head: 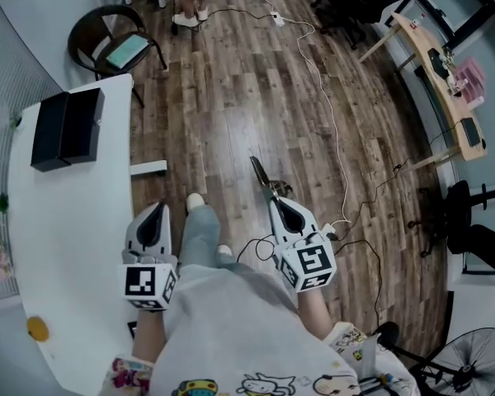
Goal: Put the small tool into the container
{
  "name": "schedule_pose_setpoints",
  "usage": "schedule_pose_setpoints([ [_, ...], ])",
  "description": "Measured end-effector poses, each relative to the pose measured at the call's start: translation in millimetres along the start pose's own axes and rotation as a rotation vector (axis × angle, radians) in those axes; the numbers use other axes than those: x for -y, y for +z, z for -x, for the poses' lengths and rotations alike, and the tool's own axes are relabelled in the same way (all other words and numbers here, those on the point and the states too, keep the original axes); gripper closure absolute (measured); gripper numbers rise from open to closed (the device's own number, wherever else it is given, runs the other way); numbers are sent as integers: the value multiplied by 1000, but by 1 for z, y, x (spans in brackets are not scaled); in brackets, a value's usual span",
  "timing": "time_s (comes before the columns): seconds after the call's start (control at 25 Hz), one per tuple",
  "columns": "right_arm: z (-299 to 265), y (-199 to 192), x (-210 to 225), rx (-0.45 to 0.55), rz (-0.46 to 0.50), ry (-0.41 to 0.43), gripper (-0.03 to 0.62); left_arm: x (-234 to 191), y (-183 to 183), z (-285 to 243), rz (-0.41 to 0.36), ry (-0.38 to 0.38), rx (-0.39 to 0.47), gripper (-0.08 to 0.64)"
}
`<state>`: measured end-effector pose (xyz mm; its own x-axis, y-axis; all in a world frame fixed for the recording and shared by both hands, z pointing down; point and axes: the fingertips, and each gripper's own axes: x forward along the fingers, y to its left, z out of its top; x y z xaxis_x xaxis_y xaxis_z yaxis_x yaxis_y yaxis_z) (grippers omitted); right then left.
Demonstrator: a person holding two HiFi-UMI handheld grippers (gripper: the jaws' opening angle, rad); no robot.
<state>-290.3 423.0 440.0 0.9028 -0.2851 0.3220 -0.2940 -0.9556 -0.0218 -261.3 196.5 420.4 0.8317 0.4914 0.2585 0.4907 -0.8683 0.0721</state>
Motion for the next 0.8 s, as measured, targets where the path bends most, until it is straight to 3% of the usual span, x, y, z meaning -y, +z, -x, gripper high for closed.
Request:
schedule_pose_setpoints([
  [0.52, -159, 64, 26, -11, 37, 38, 590, -95, 52, -129, 2, -1, 2, 555],
  [0.8, -225, 92, 16, -29, 50, 64, 590, -151, 68, -164, 26, 28, 9, 555],
])
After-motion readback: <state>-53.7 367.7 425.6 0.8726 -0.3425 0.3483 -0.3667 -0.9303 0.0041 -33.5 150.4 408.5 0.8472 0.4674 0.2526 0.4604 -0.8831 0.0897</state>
